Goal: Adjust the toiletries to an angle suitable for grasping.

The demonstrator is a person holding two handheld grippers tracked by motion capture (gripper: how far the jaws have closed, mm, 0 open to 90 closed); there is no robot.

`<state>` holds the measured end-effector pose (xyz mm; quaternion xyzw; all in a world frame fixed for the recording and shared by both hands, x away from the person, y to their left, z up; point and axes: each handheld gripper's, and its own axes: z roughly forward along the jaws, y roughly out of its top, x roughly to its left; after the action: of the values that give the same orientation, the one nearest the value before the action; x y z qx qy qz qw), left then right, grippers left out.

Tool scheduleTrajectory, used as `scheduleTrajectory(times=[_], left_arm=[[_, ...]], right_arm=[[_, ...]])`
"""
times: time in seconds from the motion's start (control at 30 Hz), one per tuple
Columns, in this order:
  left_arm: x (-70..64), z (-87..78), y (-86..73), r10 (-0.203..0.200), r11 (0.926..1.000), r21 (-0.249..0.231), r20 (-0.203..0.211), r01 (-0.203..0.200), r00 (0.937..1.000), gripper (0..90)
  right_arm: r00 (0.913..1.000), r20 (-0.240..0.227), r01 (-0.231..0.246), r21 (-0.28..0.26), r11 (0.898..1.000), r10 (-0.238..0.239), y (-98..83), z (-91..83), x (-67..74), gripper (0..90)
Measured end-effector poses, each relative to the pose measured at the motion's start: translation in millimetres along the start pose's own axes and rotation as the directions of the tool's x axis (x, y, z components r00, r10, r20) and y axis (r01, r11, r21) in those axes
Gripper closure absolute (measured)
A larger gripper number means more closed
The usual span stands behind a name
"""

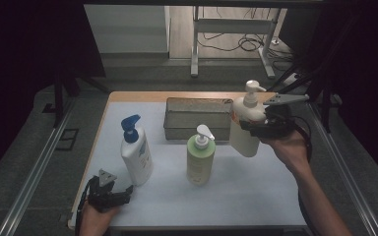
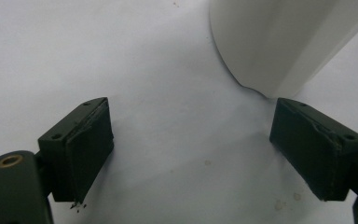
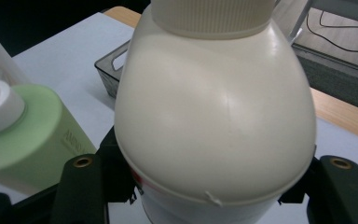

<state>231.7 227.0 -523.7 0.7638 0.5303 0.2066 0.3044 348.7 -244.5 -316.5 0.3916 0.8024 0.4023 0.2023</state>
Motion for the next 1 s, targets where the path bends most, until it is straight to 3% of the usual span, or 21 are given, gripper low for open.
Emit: scheduleTrajectory(times=[1.0], left_arm=[[-0.1, 0.1, -0.1, 0.001, 1.0000, -0.001, -0.002, -0.001, 1.0000, 13.1]], right_arm=[[0.9996, -0.011, 0.024, -0.025, 0.999, -0.025, 49.8, 57.9, 15.8, 37.7]])
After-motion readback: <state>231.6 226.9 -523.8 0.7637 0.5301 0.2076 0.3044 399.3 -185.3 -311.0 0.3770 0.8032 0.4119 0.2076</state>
